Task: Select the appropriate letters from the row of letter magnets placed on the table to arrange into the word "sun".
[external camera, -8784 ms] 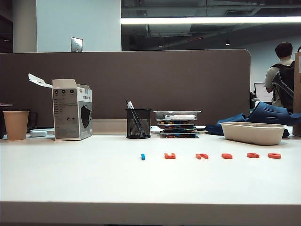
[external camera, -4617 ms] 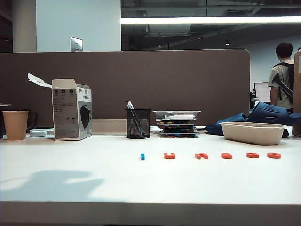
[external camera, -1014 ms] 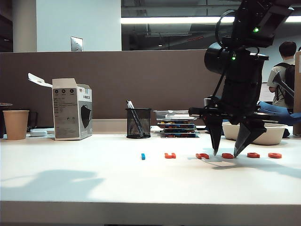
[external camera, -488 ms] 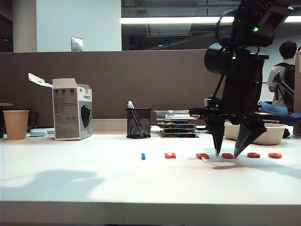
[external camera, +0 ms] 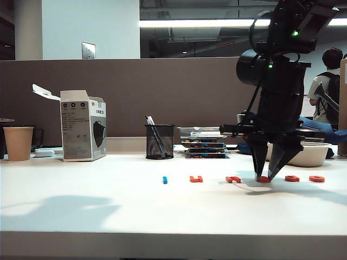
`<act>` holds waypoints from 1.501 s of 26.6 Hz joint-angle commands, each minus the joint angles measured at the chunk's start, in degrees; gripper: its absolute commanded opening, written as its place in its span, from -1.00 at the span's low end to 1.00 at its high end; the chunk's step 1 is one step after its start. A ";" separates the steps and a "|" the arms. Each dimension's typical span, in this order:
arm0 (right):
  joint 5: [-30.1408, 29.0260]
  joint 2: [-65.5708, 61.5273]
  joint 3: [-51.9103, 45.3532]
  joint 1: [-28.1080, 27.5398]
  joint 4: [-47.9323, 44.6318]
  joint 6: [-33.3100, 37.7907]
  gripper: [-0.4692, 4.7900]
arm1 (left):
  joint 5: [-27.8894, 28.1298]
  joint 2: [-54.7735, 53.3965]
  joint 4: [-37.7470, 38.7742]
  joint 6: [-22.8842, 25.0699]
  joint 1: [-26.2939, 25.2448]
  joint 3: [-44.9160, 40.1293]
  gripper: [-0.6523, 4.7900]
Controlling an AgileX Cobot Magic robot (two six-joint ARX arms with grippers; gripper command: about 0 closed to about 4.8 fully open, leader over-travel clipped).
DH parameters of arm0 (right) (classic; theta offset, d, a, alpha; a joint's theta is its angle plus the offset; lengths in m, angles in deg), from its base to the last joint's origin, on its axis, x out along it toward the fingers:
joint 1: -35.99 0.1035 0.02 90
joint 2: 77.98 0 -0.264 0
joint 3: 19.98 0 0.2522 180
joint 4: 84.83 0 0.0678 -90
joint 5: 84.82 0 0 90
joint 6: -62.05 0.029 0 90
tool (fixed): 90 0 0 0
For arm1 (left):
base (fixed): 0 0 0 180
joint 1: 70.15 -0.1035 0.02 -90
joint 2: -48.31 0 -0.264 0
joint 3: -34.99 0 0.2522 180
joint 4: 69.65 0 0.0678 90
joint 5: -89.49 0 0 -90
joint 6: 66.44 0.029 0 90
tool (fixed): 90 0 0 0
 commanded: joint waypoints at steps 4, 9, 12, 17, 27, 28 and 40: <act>-0.74 -0.63 -0.48 0.17 0.07 0.07 -0.62 | 0.13 0.15 -0.74 0.04 0.04 0.15 -0.78; -0.92 -0.55 -0.48 0.15 0.85 0.04 -0.62 | 0.13 0.15 -0.74 0.26 0.04 0.15 -0.78; -0.77 -0.26 -0.33 0.11 0.85 -0.74 -0.62 | 0.13 0.15 -0.74 0.24 0.04 0.15 -0.78; -0.66 1.75 0.35 0.07 0.57 -1.49 -0.62 | 0.09 0.15 -0.74 0.24 0.04 0.15 -0.78; -0.70 5.75 1.44 0.20 3.76 -1.49 -0.62 | 0.13 0.15 -0.76 0.24 0.04 0.15 -0.78; -0.70 6.08 1.44 0.22 4.87 -1.49 -0.62 | 0.13 0.15 -0.76 0.24 0.04 0.15 -0.78; 4.76 11.19 1.03 9.16 13.88 2.12 -0.62 | 0.13 0.15 -0.79 0.24 0.04 0.15 -0.78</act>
